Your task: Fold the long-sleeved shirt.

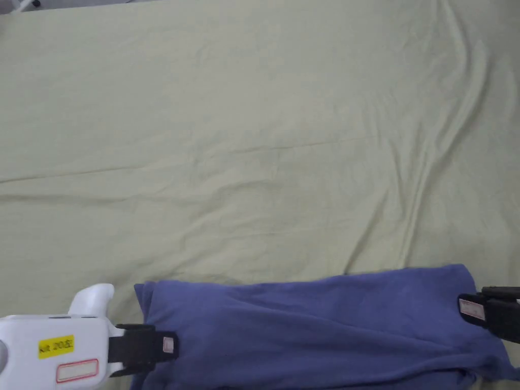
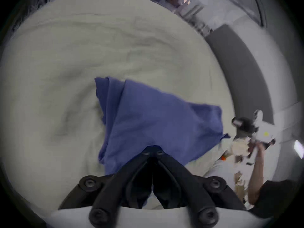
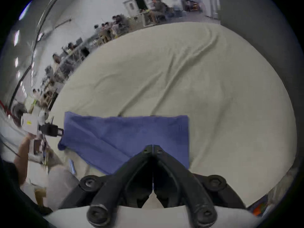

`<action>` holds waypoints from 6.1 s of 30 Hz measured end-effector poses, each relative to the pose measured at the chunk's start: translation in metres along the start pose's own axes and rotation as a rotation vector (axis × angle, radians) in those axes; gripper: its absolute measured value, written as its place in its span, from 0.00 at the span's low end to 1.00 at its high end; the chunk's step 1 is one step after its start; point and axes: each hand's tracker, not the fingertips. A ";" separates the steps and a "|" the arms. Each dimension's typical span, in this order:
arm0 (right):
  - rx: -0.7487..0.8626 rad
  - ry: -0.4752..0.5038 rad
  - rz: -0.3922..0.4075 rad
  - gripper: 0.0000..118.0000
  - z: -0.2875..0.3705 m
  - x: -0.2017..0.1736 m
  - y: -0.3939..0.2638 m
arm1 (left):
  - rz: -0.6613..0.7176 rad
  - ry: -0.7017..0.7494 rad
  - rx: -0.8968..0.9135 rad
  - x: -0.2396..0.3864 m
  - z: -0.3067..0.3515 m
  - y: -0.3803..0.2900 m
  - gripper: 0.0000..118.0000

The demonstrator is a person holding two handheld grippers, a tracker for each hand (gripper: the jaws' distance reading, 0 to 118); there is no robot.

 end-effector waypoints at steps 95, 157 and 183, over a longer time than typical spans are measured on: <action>0.030 0.264 -0.214 0.00 -0.008 -0.072 0.004 | -0.161 0.129 0.010 0.173 -0.155 0.064 0.06; -0.191 0.313 0.006 0.00 -0.141 -0.403 0.079 | 0.351 0.325 0.363 -0.134 0.181 0.012 0.08; 0.363 0.290 0.082 0.00 0.119 -0.310 0.159 | -0.187 0.348 0.693 0.115 0.275 0.065 0.90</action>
